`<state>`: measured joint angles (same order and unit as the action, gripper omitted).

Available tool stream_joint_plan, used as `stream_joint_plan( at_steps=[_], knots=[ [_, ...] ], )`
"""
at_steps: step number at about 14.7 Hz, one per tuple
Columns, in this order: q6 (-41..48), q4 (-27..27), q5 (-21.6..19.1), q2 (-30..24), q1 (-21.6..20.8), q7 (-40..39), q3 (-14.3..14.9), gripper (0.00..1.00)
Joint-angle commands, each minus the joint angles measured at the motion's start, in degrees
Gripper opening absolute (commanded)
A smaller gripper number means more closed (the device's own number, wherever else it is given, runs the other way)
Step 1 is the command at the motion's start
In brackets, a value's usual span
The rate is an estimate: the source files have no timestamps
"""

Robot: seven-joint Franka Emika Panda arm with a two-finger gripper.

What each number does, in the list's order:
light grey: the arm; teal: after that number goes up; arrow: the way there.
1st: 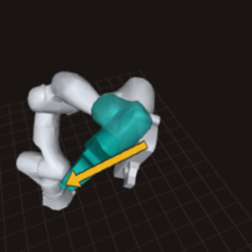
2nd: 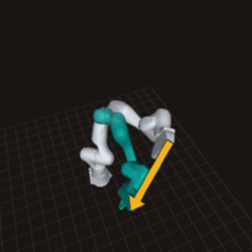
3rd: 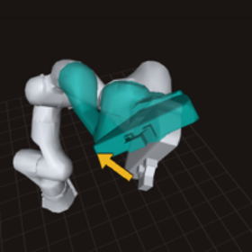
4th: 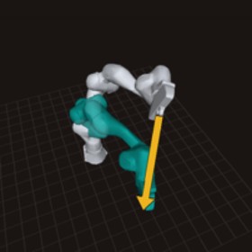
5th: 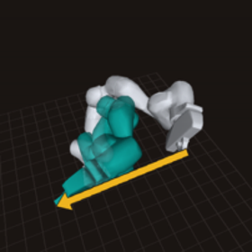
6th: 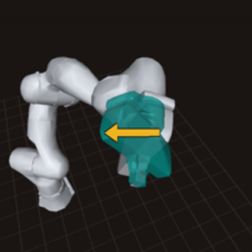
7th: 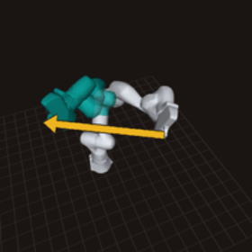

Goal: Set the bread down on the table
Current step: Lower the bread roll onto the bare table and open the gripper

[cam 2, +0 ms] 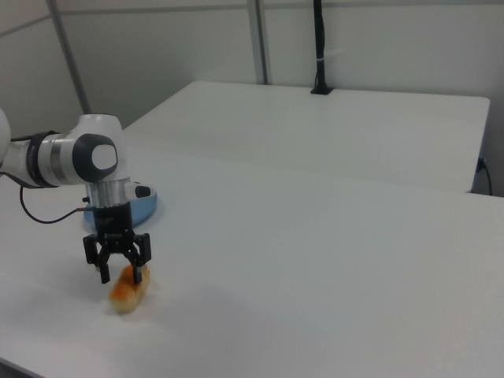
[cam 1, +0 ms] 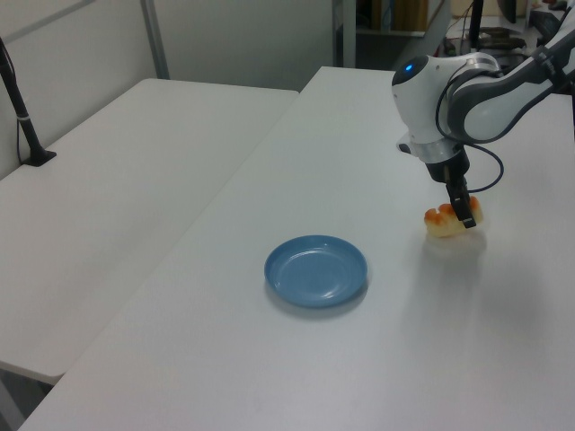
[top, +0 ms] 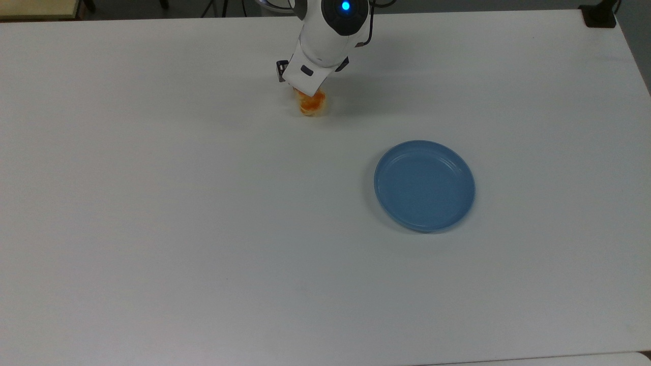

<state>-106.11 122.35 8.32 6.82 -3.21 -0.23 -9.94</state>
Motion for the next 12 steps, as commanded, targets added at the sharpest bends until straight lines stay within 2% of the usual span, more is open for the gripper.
stream_joint_plan(
  at_steps=[1,6,8,9,12],
  knots=[
    [-0.1,1.0,-0.2,-0.9,0.0,-1.3,0.0,1.0],
    [5.6,-1.1,-0.7,-3.2,0.2,-1.4,0.0,1.0],
    [9.8,-6.1,-4.3,-6.2,2.3,-1.4,0.6,1.0],
    [11.6,-10.8,-6.7,-7.6,4.9,-0.8,0.8,1.0],
    [15.7,-22.2,-8.6,-8.0,8.3,1.4,2.0,1.0]
  ],
)
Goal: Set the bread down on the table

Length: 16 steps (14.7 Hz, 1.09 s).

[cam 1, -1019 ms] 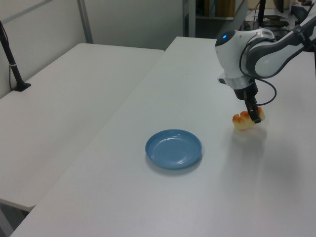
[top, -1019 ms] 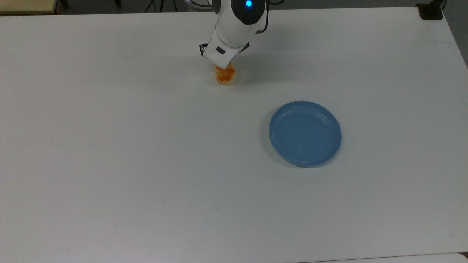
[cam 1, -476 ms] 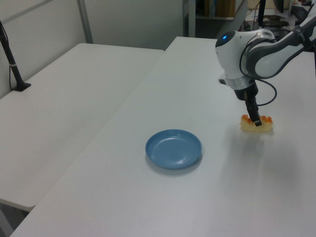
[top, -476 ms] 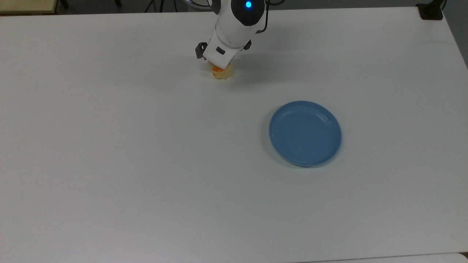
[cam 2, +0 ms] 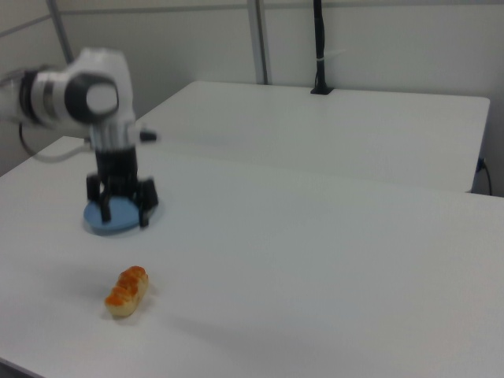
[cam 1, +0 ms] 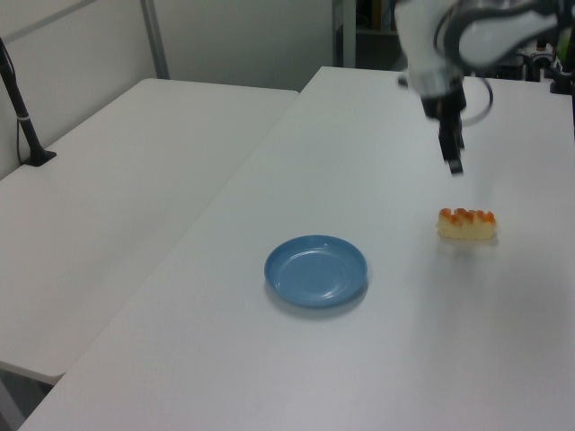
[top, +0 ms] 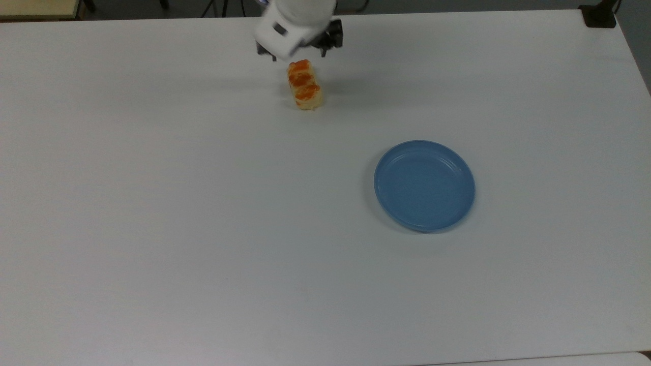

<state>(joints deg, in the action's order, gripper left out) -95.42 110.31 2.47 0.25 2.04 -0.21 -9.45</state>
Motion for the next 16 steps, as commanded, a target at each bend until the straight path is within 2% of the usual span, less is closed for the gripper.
stream_joint_plan(
  at_steps=[1,2,5,6,8,12,16],
  knots=[
    [5.2,-13.2,-2.9,-1.4,3.3,3.2,3.2,1.0],
    [5.2,-15.5,-3.3,-1.4,3.2,4.8,4.9,1.0],
    [4.2,-19.0,-2.7,-1.2,3.3,4.6,6.3,1.0],
    [3.3,-20.1,-2.6,-1.2,3.3,4.4,7.7,1.0],
    [1.6,-21.4,-2.4,-1.5,2.4,1.7,11.5,1.0],
    [-0.1,-21.1,-1.5,-1.0,-1.7,-2.0,15.8,1.0],
    [-0.8,-20.8,-1.7,-0.7,-2.9,-3.3,16.3,1.0]
  ],
)
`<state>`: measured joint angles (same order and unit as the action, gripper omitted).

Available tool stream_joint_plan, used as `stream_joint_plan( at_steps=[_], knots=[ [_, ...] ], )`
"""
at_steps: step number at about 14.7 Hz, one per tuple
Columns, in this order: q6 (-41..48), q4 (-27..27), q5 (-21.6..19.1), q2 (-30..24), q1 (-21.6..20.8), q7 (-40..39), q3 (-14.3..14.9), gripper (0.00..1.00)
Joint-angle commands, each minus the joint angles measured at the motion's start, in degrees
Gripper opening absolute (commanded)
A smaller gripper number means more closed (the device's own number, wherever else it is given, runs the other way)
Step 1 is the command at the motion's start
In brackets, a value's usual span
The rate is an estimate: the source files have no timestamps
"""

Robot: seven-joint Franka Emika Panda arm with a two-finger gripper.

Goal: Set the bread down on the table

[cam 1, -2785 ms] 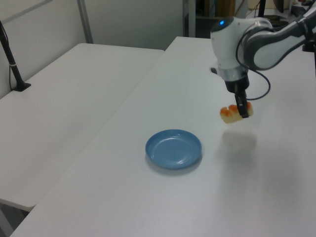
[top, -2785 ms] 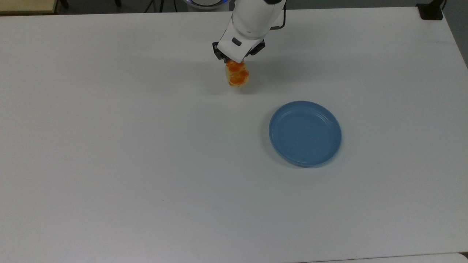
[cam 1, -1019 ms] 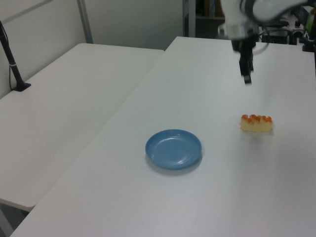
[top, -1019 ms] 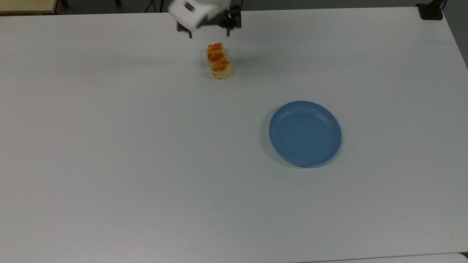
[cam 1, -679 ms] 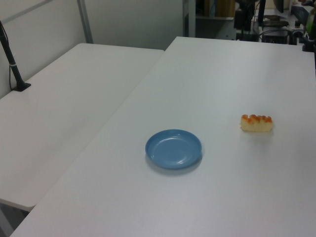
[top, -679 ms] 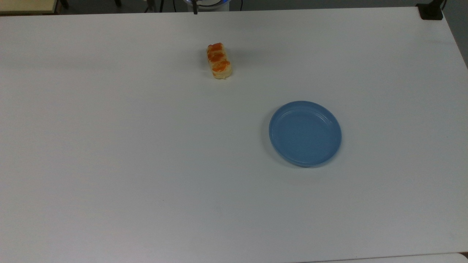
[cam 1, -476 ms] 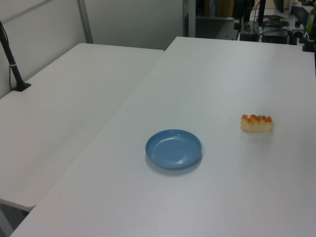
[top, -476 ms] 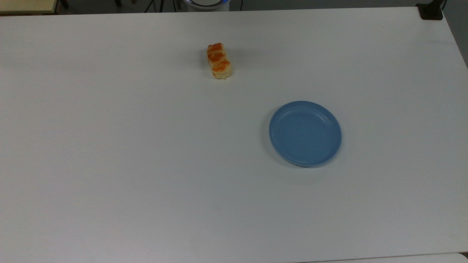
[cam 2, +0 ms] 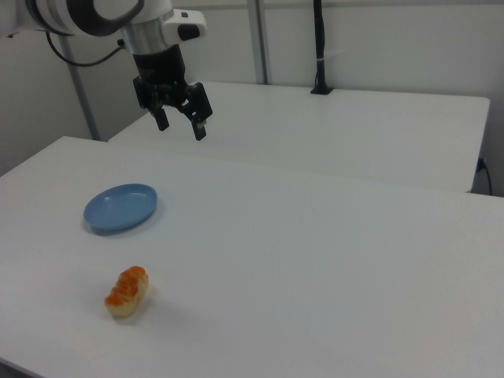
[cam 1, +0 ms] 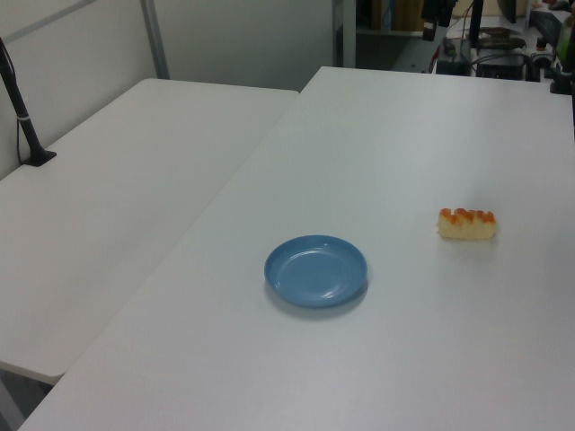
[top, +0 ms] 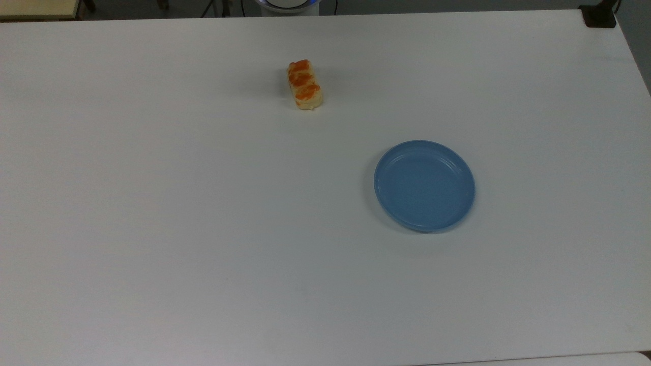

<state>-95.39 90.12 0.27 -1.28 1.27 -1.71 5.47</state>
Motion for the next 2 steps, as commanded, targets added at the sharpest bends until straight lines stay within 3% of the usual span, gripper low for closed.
stream_joint_plan(
  at_steps=[1,2],
  knots=[
    [-0.8,-0.6,0.5,0.8,-2.2,-1.8,1.2,1.0],
    [-0.8,-0.6,0.5,0.8,-2.2,-1.7,0.9,1.0]
  ],
)
